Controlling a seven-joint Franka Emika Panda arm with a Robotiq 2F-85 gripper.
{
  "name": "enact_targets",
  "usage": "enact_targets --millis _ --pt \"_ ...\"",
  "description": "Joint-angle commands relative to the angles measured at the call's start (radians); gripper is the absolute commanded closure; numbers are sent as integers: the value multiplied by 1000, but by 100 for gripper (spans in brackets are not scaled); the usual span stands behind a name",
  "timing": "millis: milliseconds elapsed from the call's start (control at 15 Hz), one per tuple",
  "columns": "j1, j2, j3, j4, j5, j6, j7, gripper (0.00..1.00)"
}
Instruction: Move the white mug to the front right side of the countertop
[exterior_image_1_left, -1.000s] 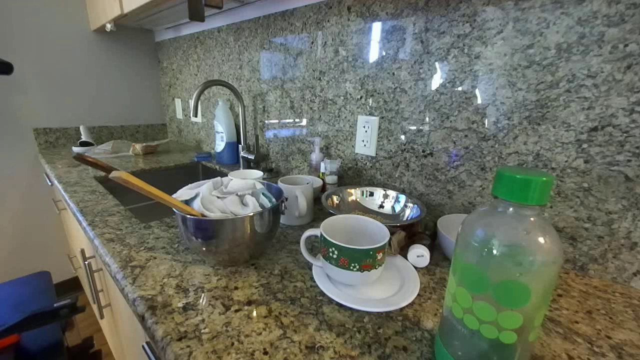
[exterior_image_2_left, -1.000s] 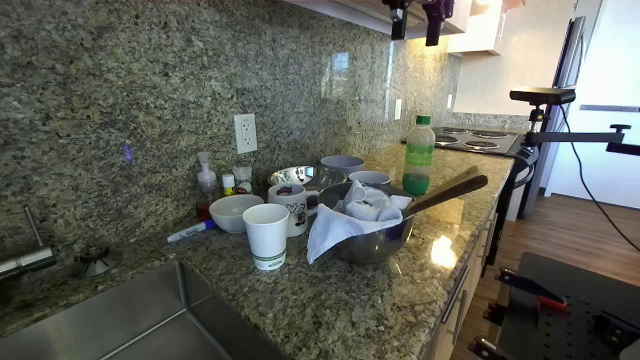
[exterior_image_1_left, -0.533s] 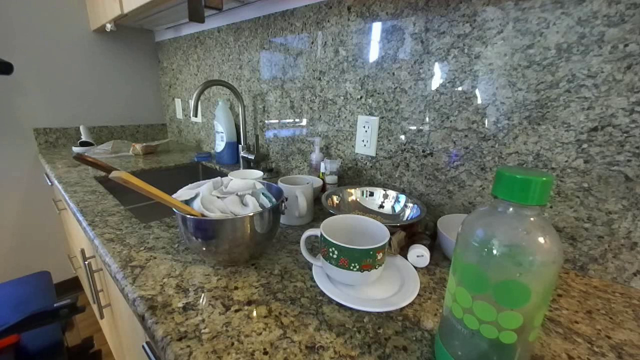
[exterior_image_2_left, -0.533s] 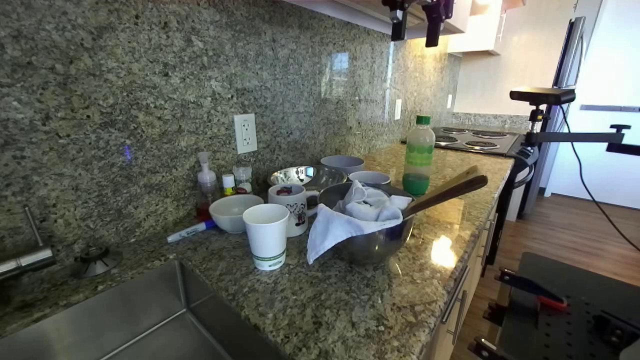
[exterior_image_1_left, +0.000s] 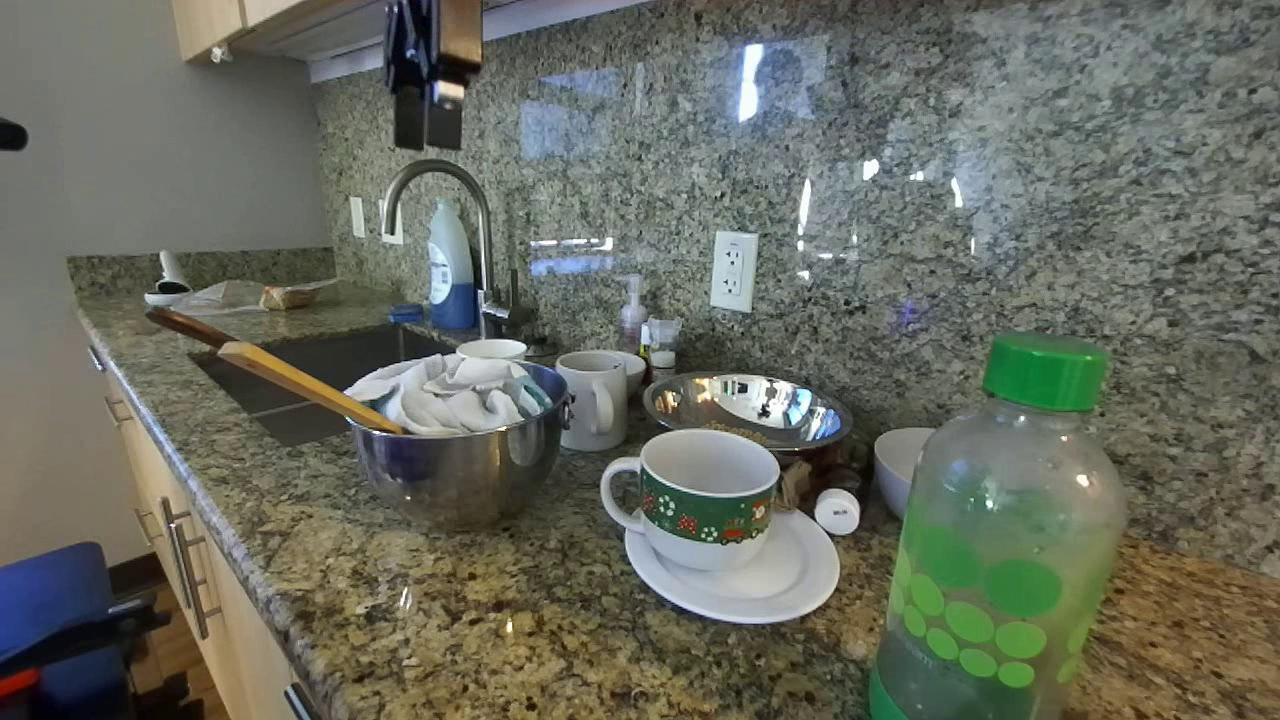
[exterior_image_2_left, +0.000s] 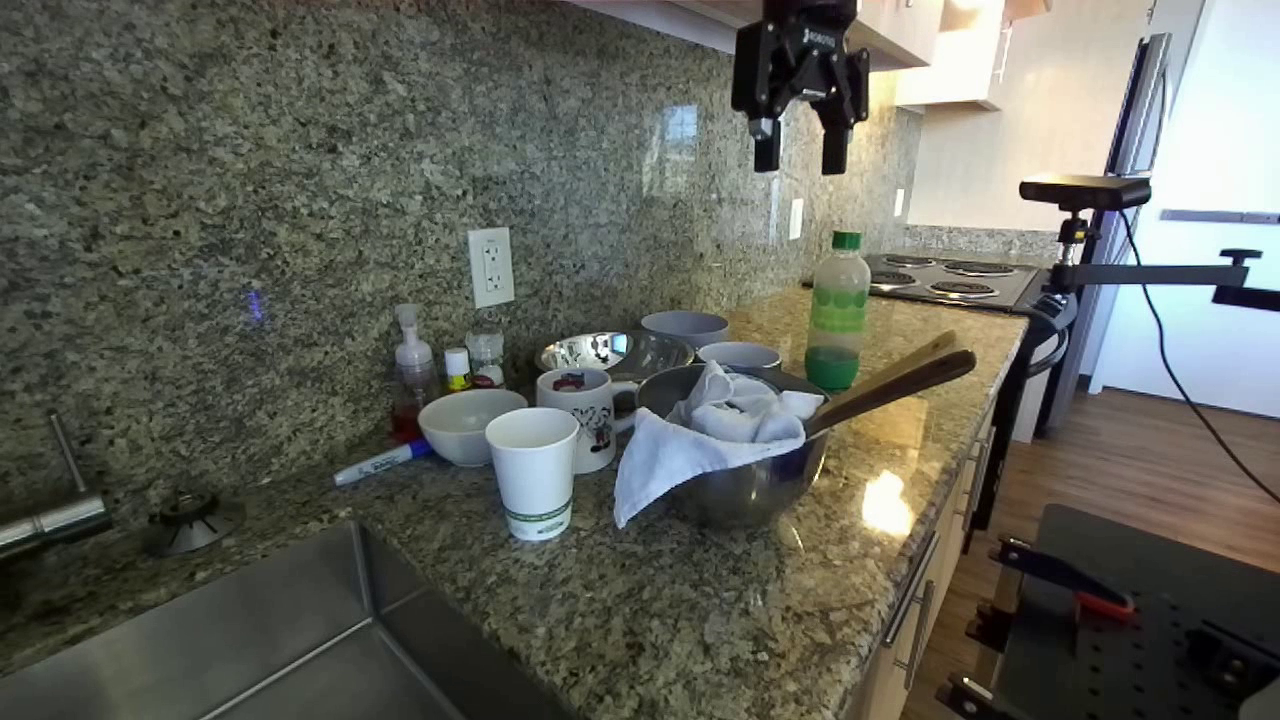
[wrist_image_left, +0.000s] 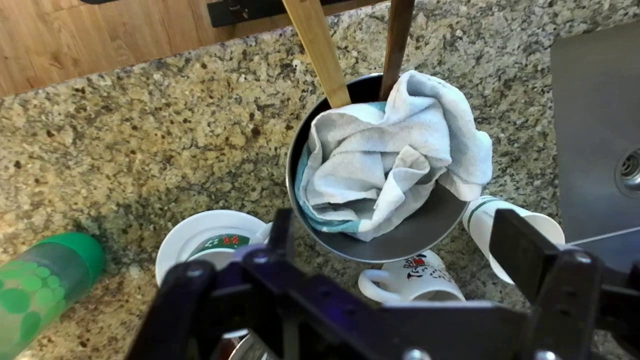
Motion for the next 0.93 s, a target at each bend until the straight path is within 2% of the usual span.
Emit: enact_targets --millis 0,467,867 --pt "9 94 6 -29 40 112 9 0" --pt "39 341 14 -6 119 377 9 0" --pt "63 528 26 81 100 570 41 0"
